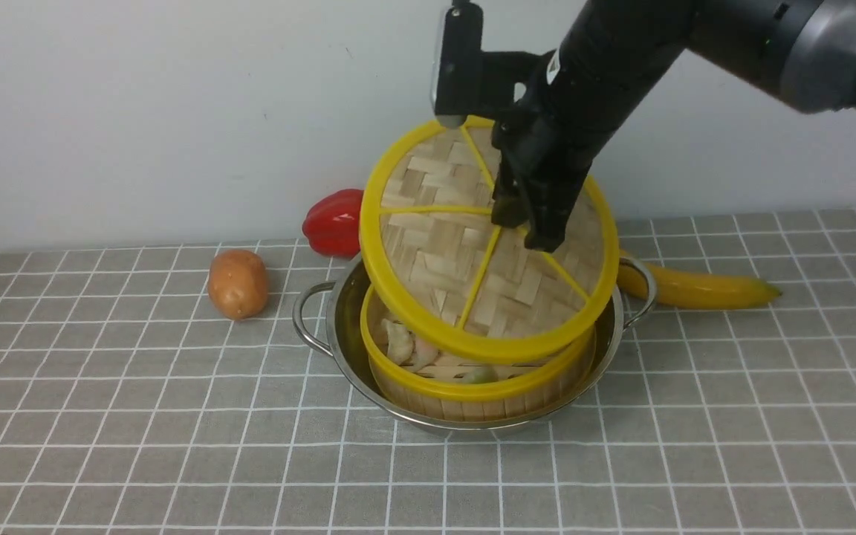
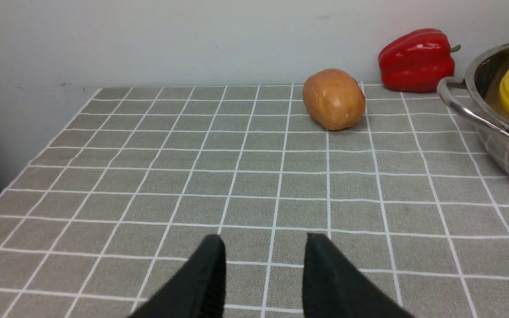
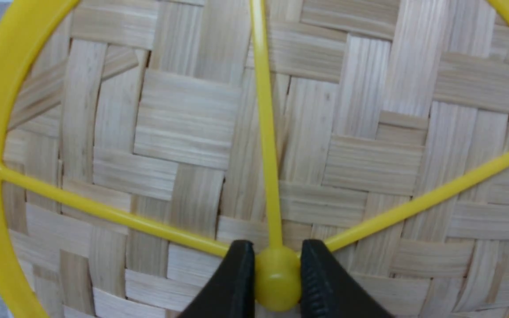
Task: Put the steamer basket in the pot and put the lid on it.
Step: Use the right arm to place the steamer lid on the steamer
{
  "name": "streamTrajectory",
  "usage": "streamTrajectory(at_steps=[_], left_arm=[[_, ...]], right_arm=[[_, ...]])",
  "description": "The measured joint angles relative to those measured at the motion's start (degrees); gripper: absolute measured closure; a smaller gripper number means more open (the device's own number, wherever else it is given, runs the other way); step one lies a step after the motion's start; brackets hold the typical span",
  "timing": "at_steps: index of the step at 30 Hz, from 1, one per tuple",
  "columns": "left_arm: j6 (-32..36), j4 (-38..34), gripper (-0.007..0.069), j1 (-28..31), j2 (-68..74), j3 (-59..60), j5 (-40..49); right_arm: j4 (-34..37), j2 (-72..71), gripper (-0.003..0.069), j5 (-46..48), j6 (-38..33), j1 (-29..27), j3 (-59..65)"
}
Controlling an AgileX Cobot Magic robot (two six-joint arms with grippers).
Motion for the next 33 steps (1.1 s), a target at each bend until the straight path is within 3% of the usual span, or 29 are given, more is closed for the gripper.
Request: streamTrajectory(at_steps=[16,25,33], left_arm=[[0.0,0.0,0.0382,0.0,0.0,0.0,0.0],[0.0,0.0,0.0382,0.0,0.0,0.0,0.0],[0.0,0.0,0.0382,0.0,0.0,0.0,0.0]], right_arm=[[-5.5,-8.4,0.0511,0.1,21.3,2.0,0.2],[-5.5,-10.0,0.0511,0.1,45.4,1.9,1.1],[3.8,-12.2,0.0511,0.1,49.3,1.9,3.4]])
